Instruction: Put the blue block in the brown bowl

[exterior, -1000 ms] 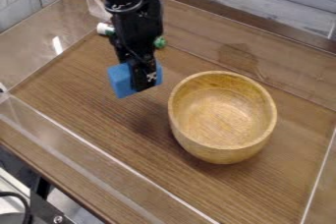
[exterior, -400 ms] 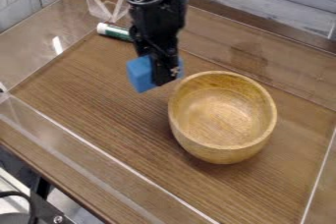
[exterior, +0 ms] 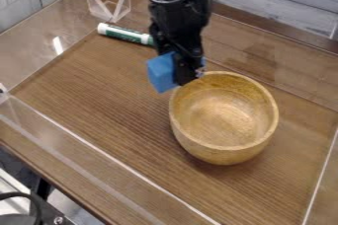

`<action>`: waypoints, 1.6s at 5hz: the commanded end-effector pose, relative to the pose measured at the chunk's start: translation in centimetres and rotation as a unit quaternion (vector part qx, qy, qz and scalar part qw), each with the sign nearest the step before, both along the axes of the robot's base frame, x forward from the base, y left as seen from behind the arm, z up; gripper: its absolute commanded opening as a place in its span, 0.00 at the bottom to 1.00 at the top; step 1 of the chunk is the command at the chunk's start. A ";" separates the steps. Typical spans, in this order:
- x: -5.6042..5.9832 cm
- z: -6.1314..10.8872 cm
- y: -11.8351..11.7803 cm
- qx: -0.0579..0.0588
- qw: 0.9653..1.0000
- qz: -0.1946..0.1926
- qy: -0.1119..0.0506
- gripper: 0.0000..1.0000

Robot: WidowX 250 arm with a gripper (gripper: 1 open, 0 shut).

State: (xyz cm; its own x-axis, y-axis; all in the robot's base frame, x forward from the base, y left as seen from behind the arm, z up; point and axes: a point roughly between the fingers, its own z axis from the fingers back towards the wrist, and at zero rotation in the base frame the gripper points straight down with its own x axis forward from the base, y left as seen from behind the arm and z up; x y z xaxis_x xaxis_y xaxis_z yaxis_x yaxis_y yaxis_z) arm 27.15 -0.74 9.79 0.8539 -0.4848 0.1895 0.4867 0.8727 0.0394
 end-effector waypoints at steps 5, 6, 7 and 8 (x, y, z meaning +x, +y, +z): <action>2.3 0.5 -1.3 0.024 0.999 -0.002 -0.047 0.00; 2.8 0.2 -1.2 0.030 0.998 -0.002 -0.049 0.00; 3.3 0.0 -1.0 0.034 0.998 -0.001 -0.051 0.00; 3.7 -0.2 -0.8 0.039 0.998 0.001 -0.055 0.00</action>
State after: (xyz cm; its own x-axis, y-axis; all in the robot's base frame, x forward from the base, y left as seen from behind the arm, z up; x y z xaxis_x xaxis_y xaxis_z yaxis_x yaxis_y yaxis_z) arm 29.67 -1.30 8.00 0.8506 -0.4897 0.1915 0.4728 0.8717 0.1290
